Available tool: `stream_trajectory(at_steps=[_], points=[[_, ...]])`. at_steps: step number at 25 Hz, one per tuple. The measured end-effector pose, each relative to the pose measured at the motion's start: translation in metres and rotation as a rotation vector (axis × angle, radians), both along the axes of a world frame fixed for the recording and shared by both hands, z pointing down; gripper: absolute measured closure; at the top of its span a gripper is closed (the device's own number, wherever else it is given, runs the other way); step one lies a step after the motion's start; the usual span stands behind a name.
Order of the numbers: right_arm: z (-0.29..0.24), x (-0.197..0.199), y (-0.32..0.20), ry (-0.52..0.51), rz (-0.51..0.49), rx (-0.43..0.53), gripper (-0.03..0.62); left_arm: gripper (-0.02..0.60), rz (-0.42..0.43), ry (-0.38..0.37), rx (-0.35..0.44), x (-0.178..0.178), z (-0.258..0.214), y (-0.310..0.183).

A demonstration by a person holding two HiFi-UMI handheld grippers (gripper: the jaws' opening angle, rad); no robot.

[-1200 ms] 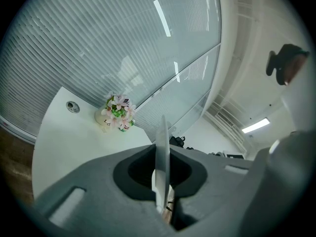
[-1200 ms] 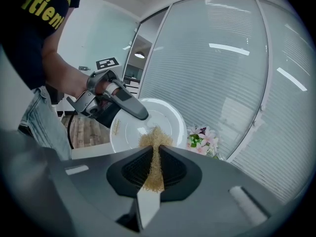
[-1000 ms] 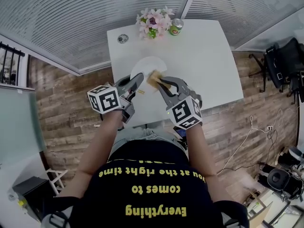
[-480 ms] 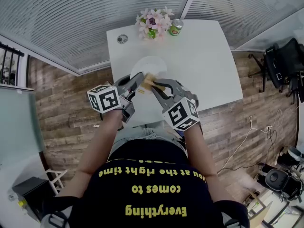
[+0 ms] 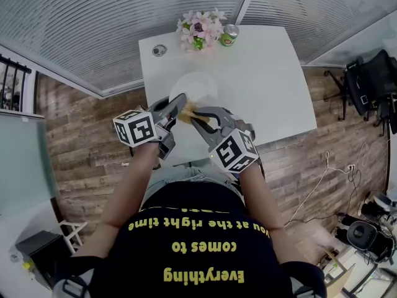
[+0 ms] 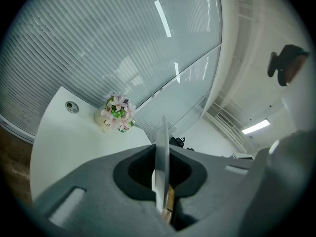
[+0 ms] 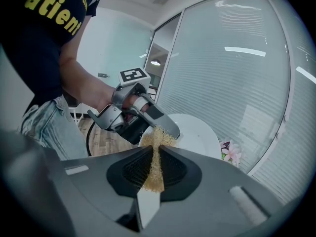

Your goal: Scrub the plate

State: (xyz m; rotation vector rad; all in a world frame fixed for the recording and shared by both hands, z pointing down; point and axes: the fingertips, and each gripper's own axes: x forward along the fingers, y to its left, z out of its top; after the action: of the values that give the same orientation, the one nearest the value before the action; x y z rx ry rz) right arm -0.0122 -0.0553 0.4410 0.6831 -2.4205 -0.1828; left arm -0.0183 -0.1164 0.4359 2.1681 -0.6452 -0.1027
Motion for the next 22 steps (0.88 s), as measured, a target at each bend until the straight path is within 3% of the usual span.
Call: stream_trajectory(at_steps=[22], points=[[0.007,0.040,-0.027,0.039,0.143,0.005,0.556,0.560,0.009,0.007,0.002,0.005,0.000,-0.001]])
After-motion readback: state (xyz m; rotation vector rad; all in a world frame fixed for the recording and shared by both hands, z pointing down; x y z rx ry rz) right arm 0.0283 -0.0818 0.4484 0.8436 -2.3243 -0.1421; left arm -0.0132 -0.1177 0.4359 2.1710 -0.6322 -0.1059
